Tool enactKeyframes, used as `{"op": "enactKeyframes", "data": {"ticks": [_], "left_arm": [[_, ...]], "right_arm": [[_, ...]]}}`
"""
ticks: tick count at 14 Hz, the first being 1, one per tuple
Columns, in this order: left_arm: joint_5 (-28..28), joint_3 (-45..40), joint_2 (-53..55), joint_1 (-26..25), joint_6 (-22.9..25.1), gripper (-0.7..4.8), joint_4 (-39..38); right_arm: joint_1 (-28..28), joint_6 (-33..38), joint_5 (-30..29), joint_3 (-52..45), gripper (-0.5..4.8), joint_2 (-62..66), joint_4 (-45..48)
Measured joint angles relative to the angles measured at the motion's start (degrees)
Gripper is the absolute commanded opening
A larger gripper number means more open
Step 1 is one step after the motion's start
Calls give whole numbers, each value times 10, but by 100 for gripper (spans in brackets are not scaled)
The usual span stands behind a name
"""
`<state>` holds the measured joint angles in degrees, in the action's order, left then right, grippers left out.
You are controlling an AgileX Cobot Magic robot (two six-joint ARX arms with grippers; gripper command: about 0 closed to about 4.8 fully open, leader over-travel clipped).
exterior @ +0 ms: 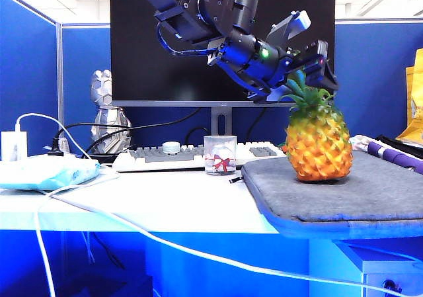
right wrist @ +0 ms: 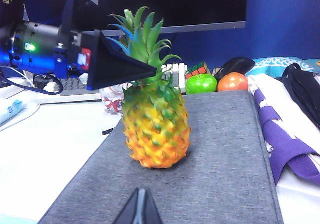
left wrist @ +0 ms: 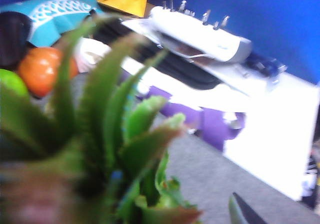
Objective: Pick up the pineapple and place it above the gray bag.
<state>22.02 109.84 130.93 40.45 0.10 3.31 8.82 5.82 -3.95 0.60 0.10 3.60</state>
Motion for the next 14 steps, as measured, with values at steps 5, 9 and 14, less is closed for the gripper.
{"op": "enactKeyframes", "data": {"ticks": [5, 9, 14], "left_arm": [[-3, 1, 0, 32, -6, 479, 11], [-17, 1, 1, 32, -6, 479, 11], [-63, 1, 1, 32, 25, 479, 9]], "right_arm": [[0, 0, 0, 0, -5, 0, 0], [0, 3, 0, 0, -5, 0, 0], [0, 5, 0, 0, -5, 0, 0]]}}
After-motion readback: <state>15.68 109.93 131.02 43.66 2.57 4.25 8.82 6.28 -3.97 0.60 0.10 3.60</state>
